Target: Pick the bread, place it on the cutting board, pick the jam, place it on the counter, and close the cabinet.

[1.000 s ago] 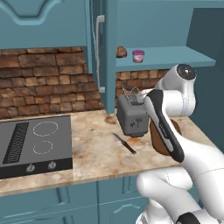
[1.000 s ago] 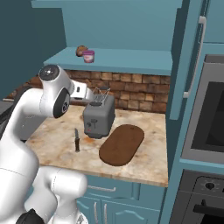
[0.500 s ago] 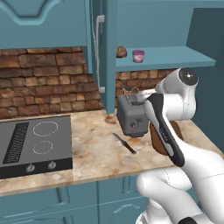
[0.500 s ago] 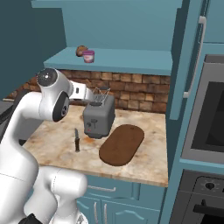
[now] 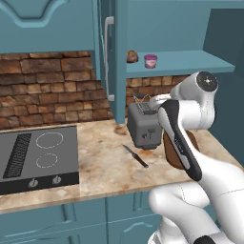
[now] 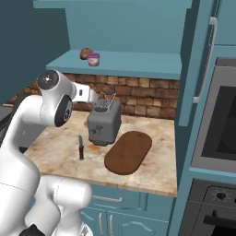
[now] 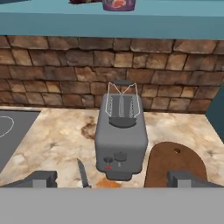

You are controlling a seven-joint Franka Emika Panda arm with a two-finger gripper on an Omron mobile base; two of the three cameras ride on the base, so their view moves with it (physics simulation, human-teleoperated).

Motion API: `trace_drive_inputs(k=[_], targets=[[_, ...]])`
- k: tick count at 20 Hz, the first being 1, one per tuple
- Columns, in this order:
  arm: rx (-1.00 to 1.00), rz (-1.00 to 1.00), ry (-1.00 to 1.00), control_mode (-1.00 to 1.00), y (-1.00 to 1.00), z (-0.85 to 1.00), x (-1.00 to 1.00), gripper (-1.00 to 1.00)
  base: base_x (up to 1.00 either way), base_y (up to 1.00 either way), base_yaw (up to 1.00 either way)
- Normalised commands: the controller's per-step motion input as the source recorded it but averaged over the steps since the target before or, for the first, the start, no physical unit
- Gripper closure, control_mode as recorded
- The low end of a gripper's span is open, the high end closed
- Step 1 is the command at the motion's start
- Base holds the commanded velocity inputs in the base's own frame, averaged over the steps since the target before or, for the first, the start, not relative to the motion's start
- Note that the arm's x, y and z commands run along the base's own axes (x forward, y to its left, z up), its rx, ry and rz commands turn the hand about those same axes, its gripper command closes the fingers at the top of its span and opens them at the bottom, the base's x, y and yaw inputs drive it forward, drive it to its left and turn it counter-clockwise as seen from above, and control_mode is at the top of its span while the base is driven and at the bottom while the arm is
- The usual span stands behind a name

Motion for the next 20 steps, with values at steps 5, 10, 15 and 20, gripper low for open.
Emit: trace_drive_inputs(k=[5,10,15,20], targets=[[0.0,0.0,-0.03,-1.0,0.0,0.15,0.0,-1.0,0.0,0.0,0.0],[0.0,0.0,-0.02,-1.0,0.0,0.18,0.0,-1.0,0.0,0.0,0.0],[0.0,0.0,-0.01,-1.0,0.0,0.19,0.0,-1.0,0.0,0.0,0.0],[0.0,0.0,0.0,-1.0,0.0,0.22,0.0,-1.0,0.0,0.0,0.0]])
